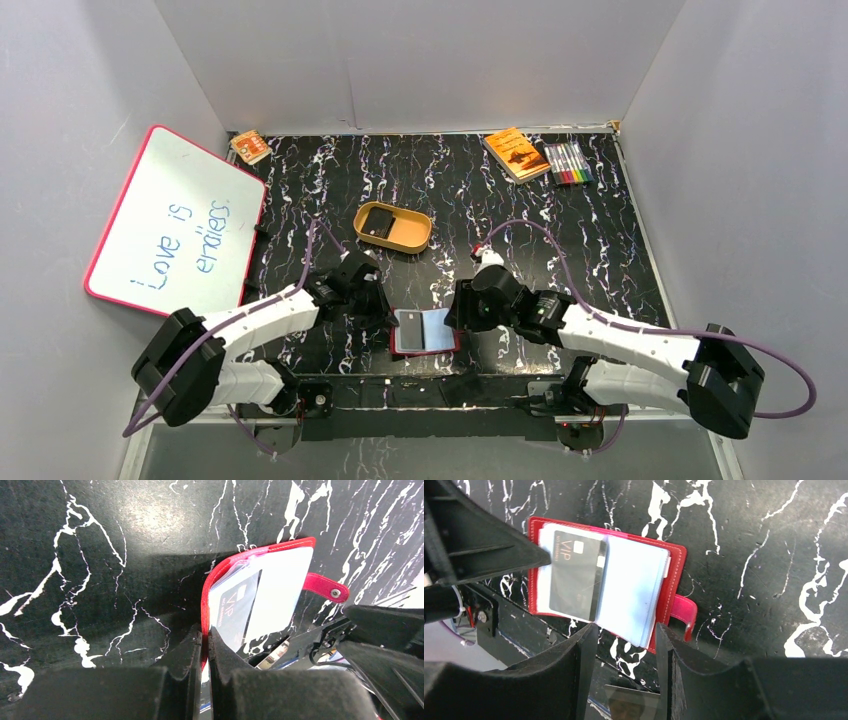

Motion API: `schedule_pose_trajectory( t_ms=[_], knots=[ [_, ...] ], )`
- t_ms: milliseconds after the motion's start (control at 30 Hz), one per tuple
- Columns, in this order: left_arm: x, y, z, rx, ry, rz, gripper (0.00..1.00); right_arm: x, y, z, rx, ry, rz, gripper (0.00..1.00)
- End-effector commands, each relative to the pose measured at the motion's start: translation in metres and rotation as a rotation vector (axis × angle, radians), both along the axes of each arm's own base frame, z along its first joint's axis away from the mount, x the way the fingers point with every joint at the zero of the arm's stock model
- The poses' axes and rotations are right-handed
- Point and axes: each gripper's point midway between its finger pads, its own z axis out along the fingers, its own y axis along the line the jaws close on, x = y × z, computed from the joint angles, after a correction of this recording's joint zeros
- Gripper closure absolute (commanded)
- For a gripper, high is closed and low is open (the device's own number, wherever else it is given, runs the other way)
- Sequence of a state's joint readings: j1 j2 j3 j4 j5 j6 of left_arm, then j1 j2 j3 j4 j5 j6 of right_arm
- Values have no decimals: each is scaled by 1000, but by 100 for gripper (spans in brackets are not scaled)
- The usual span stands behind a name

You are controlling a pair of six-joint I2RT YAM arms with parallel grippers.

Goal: Put the credit cards into the card holder
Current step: Open the card holder at the center of the board.

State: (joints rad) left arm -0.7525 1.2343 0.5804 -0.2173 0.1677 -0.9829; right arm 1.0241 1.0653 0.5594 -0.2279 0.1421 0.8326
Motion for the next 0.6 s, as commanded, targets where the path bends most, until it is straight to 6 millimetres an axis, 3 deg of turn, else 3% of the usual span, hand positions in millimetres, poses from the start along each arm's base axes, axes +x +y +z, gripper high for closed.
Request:
schedule_pose_trajectory(
  t_ms=[0, 233, 367, 567],
  knots=[
    [-2, 8, -13, 56, 10, -13, 100, 2, 21, 33, 77, -69, 96, 45],
    [0, 18, -32, 131, 19, 8, 100, 9, 24, 14, 45, -35, 50, 47],
    [5, 24, -29, 151, -10, 27, 98, 7, 24, -3, 26, 13, 30, 47],
    [11, 24, -11, 144, -62, 22, 64, 7, 21, -13, -5, 30, 17, 47]
  ],
)
